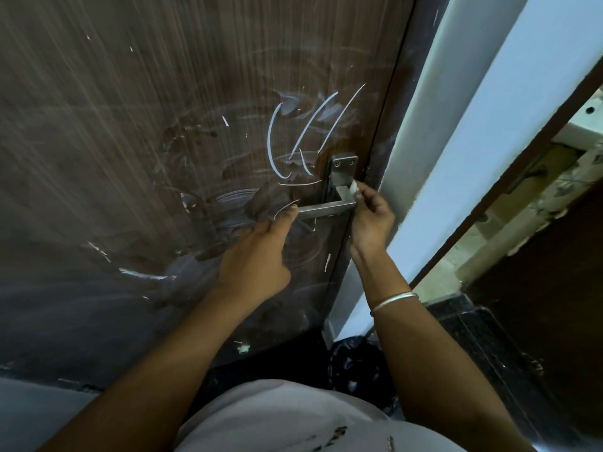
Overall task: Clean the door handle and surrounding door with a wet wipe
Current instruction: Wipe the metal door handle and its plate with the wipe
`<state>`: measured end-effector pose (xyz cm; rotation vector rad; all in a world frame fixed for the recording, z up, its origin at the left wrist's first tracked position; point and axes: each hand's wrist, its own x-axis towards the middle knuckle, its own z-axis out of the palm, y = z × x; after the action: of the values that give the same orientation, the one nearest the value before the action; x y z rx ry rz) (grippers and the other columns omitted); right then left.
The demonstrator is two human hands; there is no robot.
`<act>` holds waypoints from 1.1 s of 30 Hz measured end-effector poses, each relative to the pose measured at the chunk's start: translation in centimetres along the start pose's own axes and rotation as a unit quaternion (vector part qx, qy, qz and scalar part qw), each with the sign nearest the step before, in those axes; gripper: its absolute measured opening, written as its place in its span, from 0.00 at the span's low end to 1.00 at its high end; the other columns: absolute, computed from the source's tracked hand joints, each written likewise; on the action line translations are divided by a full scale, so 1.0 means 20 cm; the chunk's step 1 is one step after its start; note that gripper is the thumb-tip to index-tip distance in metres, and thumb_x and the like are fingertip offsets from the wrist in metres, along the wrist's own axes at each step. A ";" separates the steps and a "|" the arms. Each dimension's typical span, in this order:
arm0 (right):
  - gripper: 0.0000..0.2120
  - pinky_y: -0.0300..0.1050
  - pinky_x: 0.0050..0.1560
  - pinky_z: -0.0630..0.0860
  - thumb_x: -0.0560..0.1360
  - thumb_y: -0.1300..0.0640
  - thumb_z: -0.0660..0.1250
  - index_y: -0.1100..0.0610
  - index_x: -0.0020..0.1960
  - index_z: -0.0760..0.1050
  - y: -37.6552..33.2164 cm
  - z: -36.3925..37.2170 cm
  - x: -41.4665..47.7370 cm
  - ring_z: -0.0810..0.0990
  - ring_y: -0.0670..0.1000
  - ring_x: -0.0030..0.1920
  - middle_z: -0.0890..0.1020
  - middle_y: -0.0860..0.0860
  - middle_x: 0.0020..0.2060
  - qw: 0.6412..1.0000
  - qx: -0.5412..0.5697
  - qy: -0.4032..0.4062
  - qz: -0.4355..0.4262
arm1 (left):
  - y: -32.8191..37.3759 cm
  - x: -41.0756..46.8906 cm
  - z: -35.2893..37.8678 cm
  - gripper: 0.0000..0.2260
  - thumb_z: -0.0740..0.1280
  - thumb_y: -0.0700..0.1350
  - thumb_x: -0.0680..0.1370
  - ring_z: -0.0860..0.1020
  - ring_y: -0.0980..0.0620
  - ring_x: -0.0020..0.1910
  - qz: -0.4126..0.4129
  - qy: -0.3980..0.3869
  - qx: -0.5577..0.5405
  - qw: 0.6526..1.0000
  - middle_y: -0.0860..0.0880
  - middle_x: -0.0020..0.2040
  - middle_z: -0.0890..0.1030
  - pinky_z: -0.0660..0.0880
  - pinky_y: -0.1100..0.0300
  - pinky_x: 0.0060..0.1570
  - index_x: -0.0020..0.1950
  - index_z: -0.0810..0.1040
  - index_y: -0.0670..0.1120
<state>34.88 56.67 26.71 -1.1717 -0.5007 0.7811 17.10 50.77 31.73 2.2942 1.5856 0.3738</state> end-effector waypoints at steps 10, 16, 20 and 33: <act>0.14 0.48 0.56 0.76 0.79 0.65 0.58 0.61 0.64 0.72 0.13 0.03 -0.07 0.80 0.55 0.51 0.81 0.57 0.51 0.896 0.334 0.034 0.291 | 0.00 -0.01 -0.02 0.40 0.66 0.37 0.70 0.70 0.42 0.64 0.000 0.002 0.004 1.000 0.44 0.70 0.67 0.74 0.48 0.57 0.74 0.49 0.58; 0.10 0.47 0.49 0.77 0.79 0.67 0.56 0.63 0.57 0.74 0.15 0.06 -0.12 0.80 0.54 0.46 0.80 0.59 0.47 0.874 0.361 -0.007 0.326 | -0.01 0.00 -0.01 0.40 0.67 0.38 0.70 0.70 0.41 0.64 0.005 0.003 -0.006 1.000 0.43 0.69 0.68 0.74 0.45 0.56 0.74 0.49 0.58; 0.09 0.48 0.52 0.75 0.80 0.67 0.55 0.62 0.53 0.74 0.13 0.05 -0.11 0.80 0.55 0.46 0.80 0.59 0.46 0.878 0.351 -0.006 0.326 | -0.01 0.00 -0.01 0.40 0.66 0.38 0.70 0.70 0.42 0.64 0.000 0.004 -0.005 1.000 0.44 0.69 0.69 0.73 0.48 0.56 0.74 0.49 0.59; 0.08 0.42 0.41 0.82 0.76 0.70 0.59 0.68 0.50 0.76 0.11 0.12 -0.20 0.84 0.51 0.37 0.83 0.58 0.36 0.863 0.382 0.008 0.331 | -0.03 -0.01 -0.01 0.41 0.65 0.38 0.70 0.69 0.43 0.64 -0.007 -0.007 0.000 1.000 0.45 0.68 0.68 0.74 0.48 0.55 0.73 0.45 0.62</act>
<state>29.98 55.53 25.54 -0.5693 0.2687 1.3972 16.48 50.76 31.62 2.2789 1.5952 0.3529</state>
